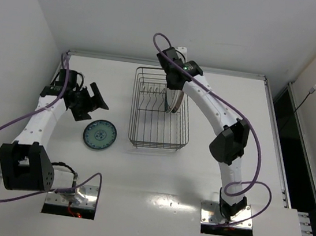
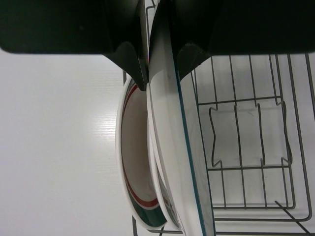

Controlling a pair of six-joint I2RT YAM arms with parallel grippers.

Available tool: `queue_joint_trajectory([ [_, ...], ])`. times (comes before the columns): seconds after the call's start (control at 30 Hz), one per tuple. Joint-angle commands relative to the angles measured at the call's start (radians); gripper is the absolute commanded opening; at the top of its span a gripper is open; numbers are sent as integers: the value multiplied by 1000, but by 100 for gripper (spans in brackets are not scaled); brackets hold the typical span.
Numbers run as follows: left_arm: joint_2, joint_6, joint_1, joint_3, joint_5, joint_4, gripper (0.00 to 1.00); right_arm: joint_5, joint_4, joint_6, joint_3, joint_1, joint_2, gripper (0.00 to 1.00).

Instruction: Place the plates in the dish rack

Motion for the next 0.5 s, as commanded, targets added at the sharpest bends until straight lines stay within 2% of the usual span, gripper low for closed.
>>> queue_joint_trajectory([
  [0.0, -26, 33, 35, -12, -2, -27, 85, 122, 40, -29, 56, 5, 0, 0],
  [0.47, -26, 63, 85, -26, -25, -67, 85, 84, 60, -1, 67, 5, 158, 0],
])
